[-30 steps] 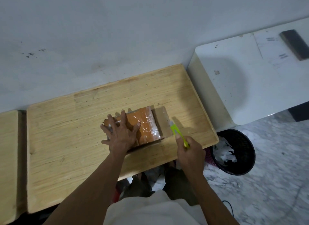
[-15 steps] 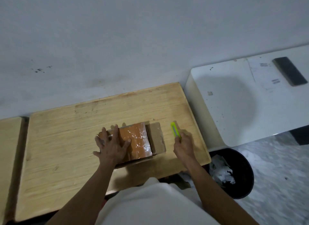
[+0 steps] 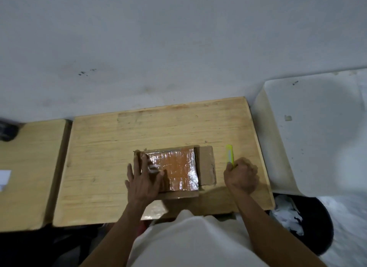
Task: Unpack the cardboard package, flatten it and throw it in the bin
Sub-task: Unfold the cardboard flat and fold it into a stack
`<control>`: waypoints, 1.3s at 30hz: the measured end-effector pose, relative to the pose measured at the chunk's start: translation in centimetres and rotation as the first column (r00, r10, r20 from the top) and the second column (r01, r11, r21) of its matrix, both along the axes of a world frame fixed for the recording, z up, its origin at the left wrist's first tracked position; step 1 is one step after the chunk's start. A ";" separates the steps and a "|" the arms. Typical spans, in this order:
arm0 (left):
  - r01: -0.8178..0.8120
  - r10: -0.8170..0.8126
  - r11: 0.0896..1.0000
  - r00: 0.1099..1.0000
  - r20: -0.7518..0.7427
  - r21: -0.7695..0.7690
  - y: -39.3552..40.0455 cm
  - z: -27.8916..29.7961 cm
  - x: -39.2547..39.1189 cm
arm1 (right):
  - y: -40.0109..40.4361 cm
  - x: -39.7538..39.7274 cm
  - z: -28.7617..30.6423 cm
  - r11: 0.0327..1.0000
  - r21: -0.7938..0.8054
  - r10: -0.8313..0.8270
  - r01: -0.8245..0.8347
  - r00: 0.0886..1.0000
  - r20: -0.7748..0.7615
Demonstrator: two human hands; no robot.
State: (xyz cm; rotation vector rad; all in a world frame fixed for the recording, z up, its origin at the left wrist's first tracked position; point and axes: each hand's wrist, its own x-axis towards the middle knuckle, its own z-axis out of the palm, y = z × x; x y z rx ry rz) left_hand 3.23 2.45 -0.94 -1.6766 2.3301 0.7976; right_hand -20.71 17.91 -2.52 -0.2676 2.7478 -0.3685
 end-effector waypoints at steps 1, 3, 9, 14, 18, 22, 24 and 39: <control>-0.006 0.006 1.000 1.000 -0.003 0.007 0.1 0.0 0.2 | 0.0 0.2 -0.1 1.000 -0.008 0.019 -0.020 0.999 -0.038; -0.032 0.032 0.999 0.999 -0.015 0.020 0.0 0.0 0.6 | -0.3 1.0 0.0 0.989 -0.117 0.082 -0.092 0.993 -0.090; -0.091 0.098 0.994 0.989 -0.115 0.067 -0.1 -0.6 2.9 | -2.9 5.8 2.2 0.875 -0.473 0.307 -0.103 0.872 0.380; -0.162 0.266 0.939 0.900 -0.344 0.302 -1.0 -1.5 4.6 | -3.3 8.6 2.2 0.881 -0.472 0.263 -0.019 0.850 0.457; -0.156 0.312 0.928 0.823 -0.475 0.339 -0.3 1.5 4.7 | -3.4 9.2 3.0 0.861 -0.498 0.163 0.105 0.870 0.465; -0.111 0.298 0.931 0.781 -0.549 0.348 -1.2 2.2 5.4 | -3.8 9.5 4.4 0.807 -0.577 0.131 0.130 0.912 0.388; -0.114 0.294 0.938 0.761 -0.579 0.327 -2.0 2.8 5.4 | -4.4 9.6 5.4 0.758 -0.631 0.111 0.167 0.920 0.376; -0.284 0.415 0.904 0.758 -0.503 0.318 -11.5 4.1 -3.5 | -15.1 2.4 5.7 0.756 -0.654 0.185 0.035 0.946 0.265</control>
